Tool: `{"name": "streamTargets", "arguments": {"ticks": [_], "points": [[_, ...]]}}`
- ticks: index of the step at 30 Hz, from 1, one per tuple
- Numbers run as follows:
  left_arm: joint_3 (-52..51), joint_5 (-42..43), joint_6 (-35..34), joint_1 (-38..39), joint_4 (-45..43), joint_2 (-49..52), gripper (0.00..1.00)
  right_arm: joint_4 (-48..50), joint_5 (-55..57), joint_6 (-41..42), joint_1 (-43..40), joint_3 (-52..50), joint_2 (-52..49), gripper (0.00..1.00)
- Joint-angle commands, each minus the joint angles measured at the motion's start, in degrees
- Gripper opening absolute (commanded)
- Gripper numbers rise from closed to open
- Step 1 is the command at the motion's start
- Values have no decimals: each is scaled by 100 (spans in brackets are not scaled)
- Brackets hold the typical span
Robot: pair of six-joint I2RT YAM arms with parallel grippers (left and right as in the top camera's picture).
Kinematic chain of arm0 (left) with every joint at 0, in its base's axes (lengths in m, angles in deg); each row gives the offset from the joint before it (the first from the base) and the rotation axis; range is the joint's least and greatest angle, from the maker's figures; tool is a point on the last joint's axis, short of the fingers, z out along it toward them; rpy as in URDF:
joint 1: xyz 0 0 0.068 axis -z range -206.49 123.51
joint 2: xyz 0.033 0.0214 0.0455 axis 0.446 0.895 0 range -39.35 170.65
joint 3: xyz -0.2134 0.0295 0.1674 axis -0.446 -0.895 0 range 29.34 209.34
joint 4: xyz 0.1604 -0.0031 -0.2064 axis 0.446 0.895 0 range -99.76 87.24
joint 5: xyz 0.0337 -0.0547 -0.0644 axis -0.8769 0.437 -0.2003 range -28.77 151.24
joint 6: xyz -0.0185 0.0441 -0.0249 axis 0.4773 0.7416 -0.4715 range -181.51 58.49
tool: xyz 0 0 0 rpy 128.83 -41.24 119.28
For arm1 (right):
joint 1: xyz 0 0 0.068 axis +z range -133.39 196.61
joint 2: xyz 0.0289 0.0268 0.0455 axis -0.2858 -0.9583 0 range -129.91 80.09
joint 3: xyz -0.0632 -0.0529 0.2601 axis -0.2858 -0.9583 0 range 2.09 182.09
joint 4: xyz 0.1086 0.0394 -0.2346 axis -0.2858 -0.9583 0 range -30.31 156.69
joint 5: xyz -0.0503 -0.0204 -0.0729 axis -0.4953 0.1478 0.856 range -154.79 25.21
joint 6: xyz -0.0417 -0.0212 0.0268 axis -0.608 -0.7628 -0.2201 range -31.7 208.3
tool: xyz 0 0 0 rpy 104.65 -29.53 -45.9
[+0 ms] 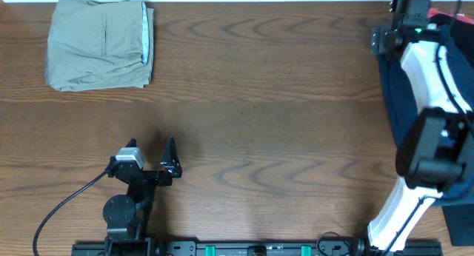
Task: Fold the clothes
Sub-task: 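Reach the right gripper to the navy shorts and grasp their edge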
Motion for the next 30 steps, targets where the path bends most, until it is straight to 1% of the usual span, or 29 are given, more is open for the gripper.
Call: {"name": "streamTargets", "arguments": {"ticks": [1,6,9,11,15,17,18,20,22,24,25,26,27,30], "points": [[-98,76,35,-26,186,-9,98,149,186,-317,-116,105,-435,99],[-98,76,35,-26,184,-9,98,387,74,-337,-232,105,-876,99],[-98,76,35,-26,184,-9,98,426,-245,-376,-297,105,-1029,98],[-98,76,35,-26,184,-9,98,452,-409,-376,-337,105,-1108,96],[-98,76,35,-26,184,-9,98,487,-662,-374,-382,105,-1261,86],[-98,76,35,-26,184,-9,98,468,-859,-374,-396,103,-1314,77],[-98,76,35,-26,184,-9,98,461,-922,-372,-398,103,-1344,71],[-98,76,35,-26,184,-9,98,450,-977,-319,-402,103,-1379,52],[-98,76,35,-26,186,-9,98,444,-977,-192,-402,101,-1386,36],[-98,79,35,-26,184,-9,98,446,-977,-55,-402,101,-1386,16],[-98,76,35,-26,184,-9,98,446,-977,-2,-402,103,-1386,9],[-98,76,35,-26,184,-9,98,433,-973,61,-402,103,-1386,3],[-98,76,35,-26,184,-9,98,417,-975,107,-402,101,-1386,1],[-98,76,35,-26,184,-9,98,356,-903,339,-413,103,-1355,1]]}}
